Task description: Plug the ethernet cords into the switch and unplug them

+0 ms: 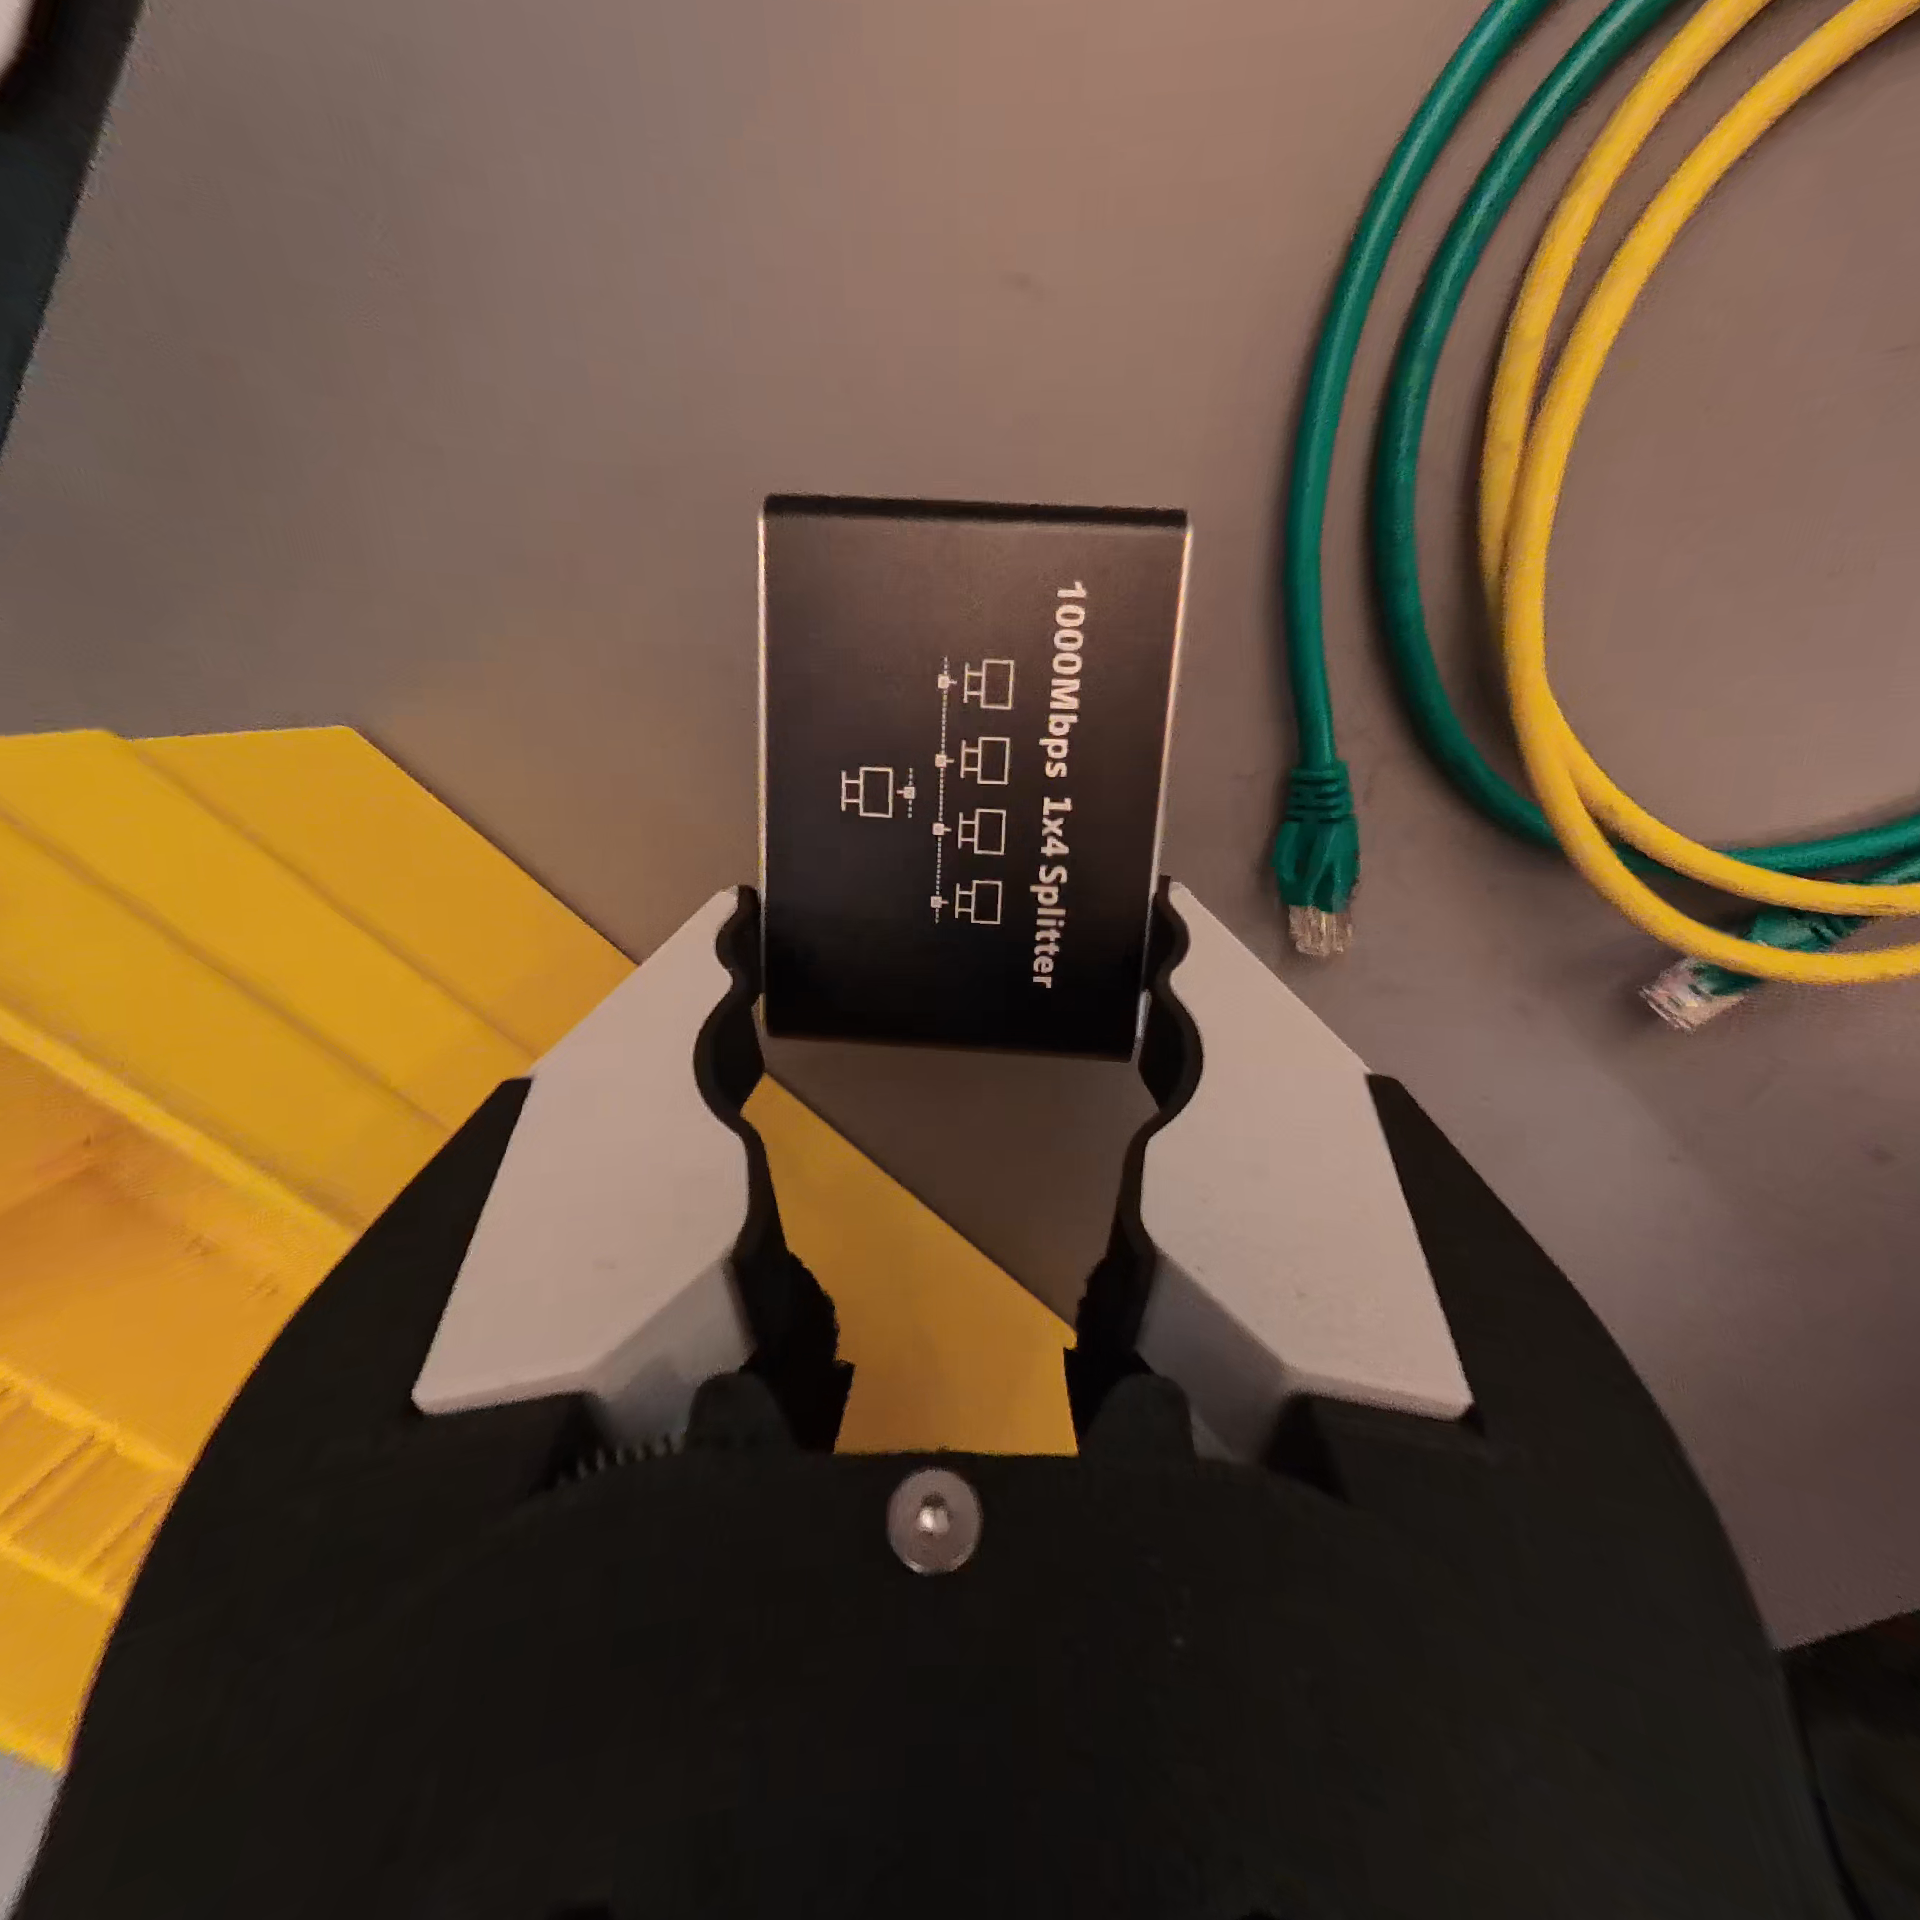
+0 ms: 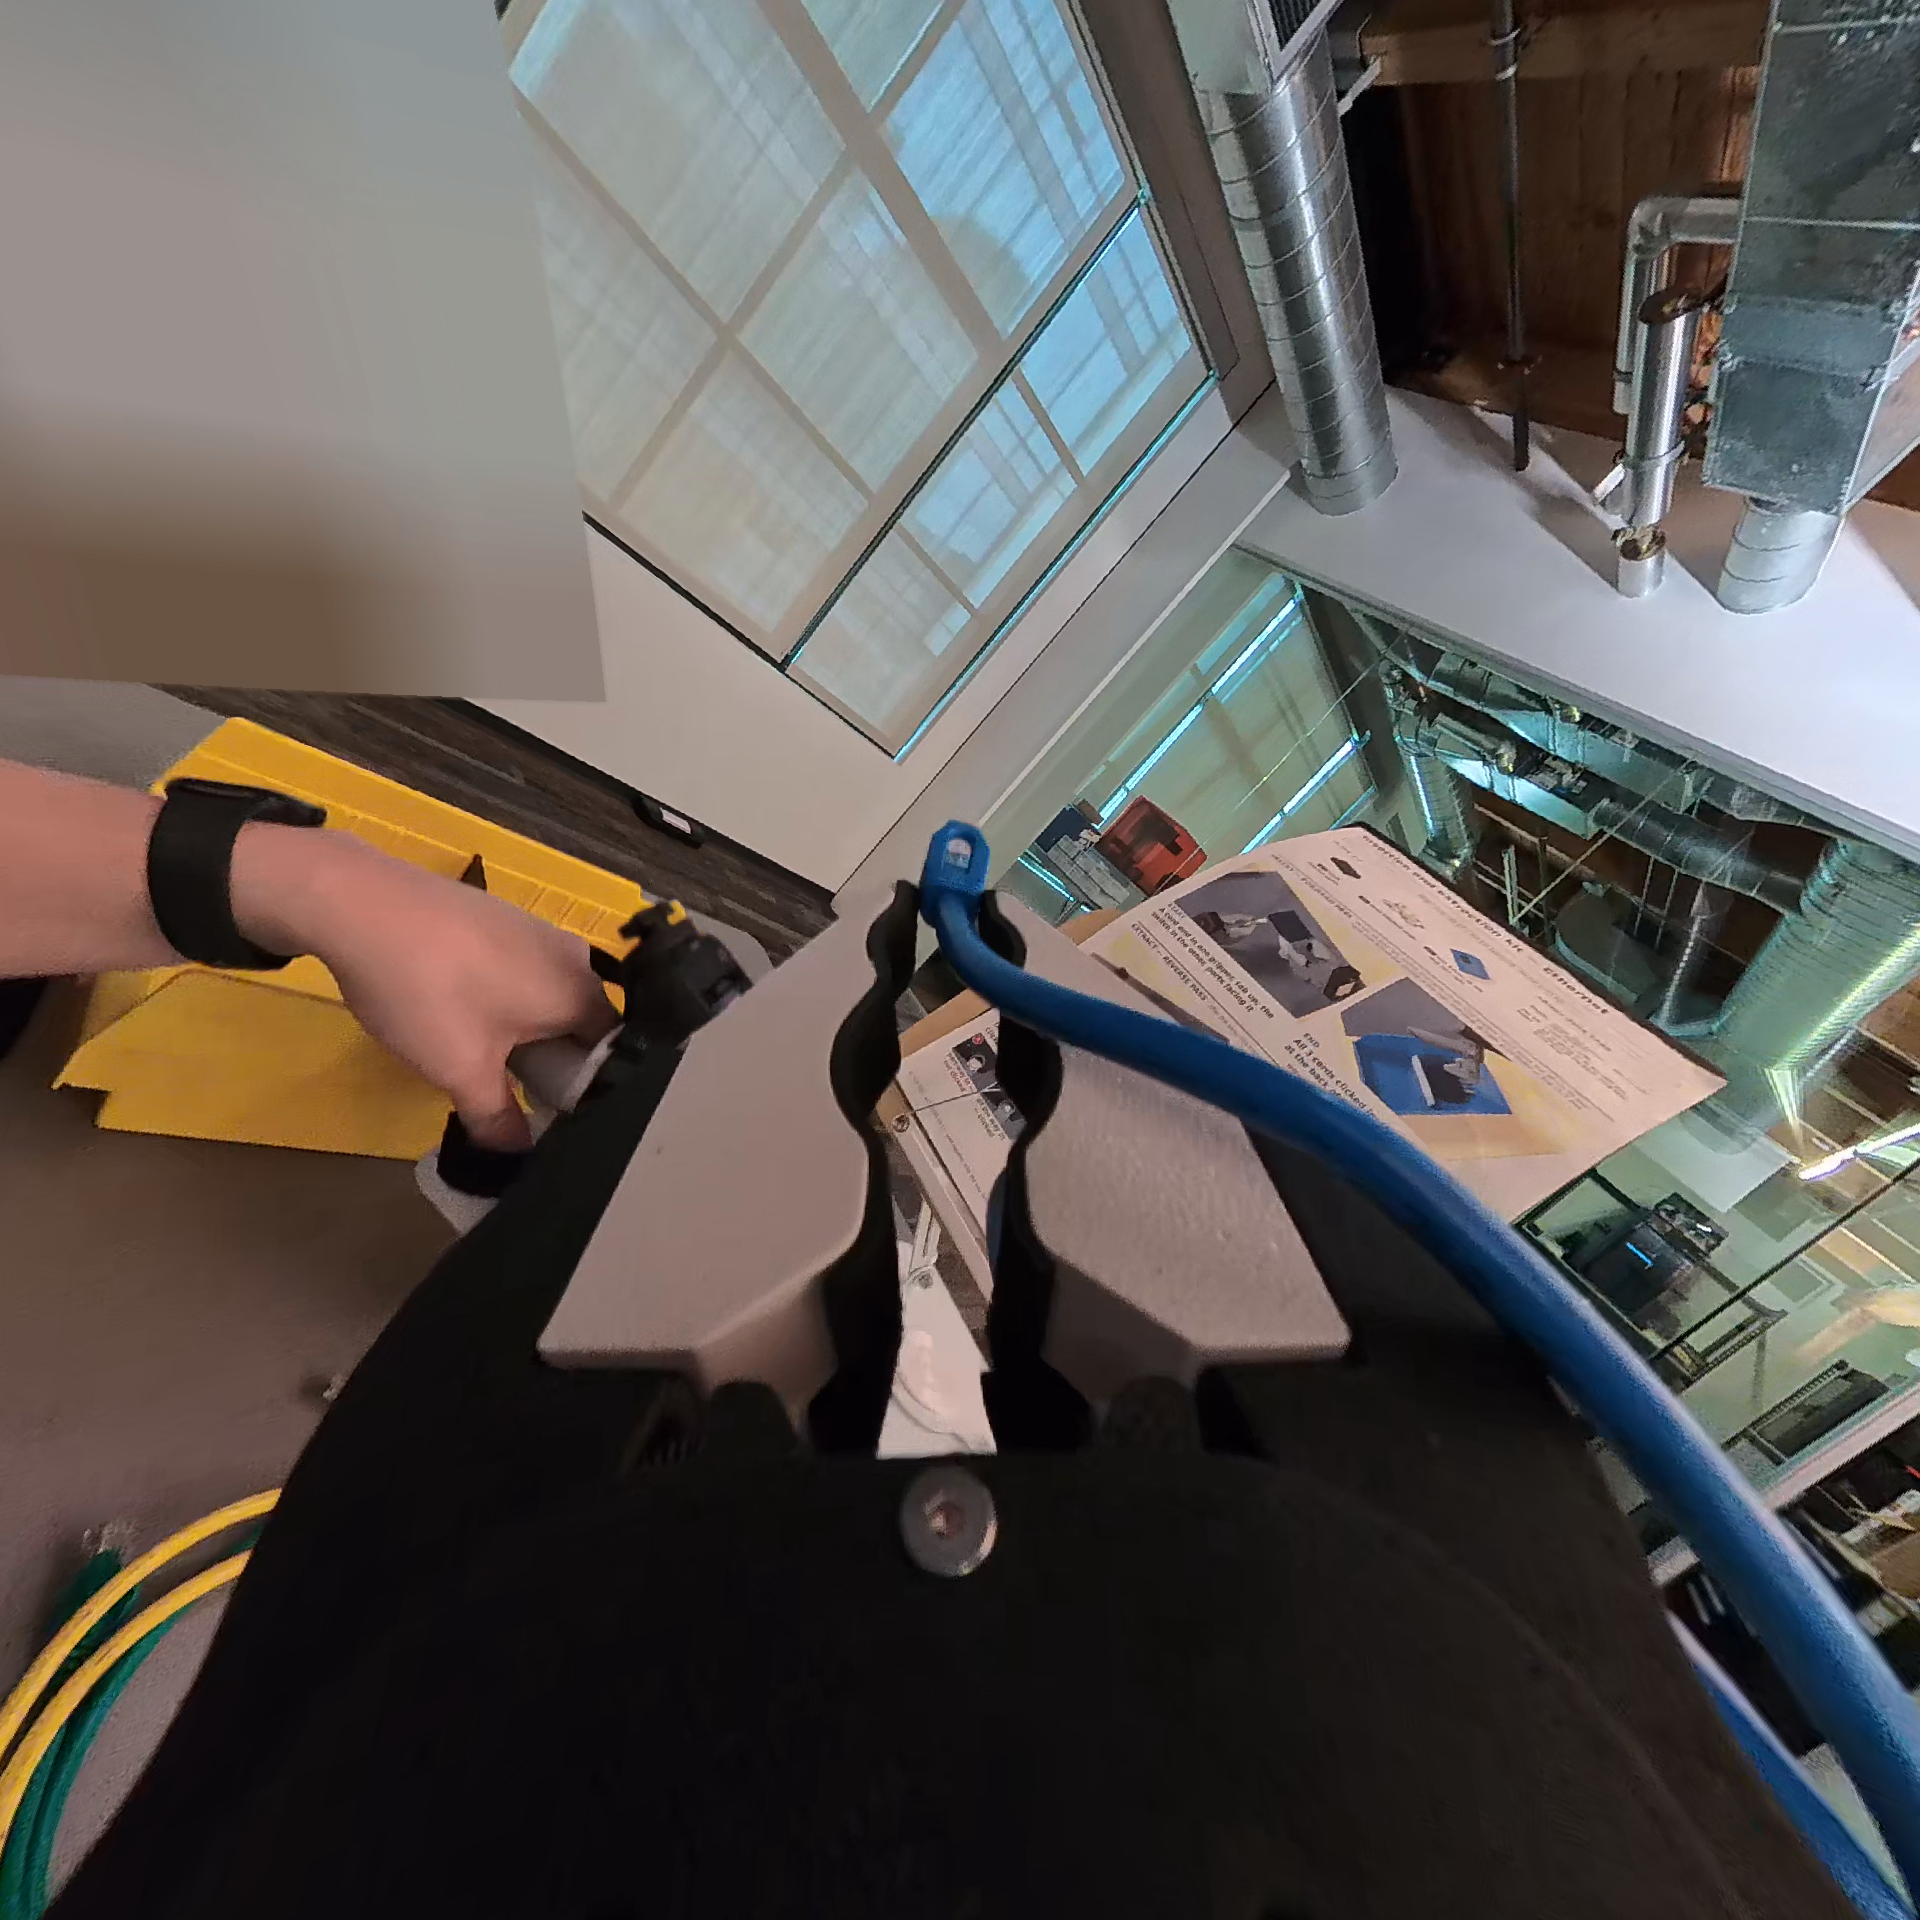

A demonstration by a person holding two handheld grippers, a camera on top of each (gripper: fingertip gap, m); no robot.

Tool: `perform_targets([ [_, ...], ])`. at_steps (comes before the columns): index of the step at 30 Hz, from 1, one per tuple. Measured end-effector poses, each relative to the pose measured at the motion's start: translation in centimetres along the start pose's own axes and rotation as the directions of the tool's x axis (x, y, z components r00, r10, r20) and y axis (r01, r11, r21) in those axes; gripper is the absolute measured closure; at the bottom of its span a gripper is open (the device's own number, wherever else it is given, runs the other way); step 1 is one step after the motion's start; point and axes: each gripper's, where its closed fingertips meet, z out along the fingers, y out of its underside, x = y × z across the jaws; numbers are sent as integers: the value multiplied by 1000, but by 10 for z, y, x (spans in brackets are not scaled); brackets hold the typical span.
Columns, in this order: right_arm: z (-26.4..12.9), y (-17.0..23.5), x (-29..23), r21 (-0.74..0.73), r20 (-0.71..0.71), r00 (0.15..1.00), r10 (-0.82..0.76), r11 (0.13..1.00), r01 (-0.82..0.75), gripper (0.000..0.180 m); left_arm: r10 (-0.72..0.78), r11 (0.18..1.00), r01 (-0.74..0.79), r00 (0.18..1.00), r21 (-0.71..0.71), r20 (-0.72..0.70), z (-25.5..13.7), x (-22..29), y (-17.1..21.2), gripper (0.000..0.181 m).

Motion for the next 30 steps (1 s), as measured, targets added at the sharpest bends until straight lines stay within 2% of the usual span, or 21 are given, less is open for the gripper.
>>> perform_targets([
  [5, 3, 9, -1, -27, 11, 1000, 23, 999, -23, 169, -18, 984, 34, 995, 173, -94, -31, -1, -12, 108],
  [8, 7, 15, -4, -54, 16, 999, 33, 998, -32, 169, -40, 954, 106, 972, 282, -230, -55, 6, -17, 109],
  [11, 11, 21, -8, -80, 28, 999, 33, 996, -31, 169, -29, 945, 126, 951, 301, -307, -64, 14, -14, 109],
  [16, 14, 26, -13, -104, 47, 999, 24, 994, -19, 169, 7, 969, 60, 963, 240, -270, -56, 35, -11, 109],
  [21, 9, 22, -10, -103, 52, 998, 27, 994, -21, 169, 52, 988, -6, 956, 157, -290, -40, 85, 4, 108],
  [28, 5, 11, -8, -55, 67, 996, 60, 997, -57, 169, 66, 940, -15, 988, 340, -140, -29, 109, 30, 108],
  [30, 4, 7, -9, -44, 71, 996, 61, 997, -58, 169, 80, 941, -41, 991, 335, -105, -17, 111, 40, 108],
])
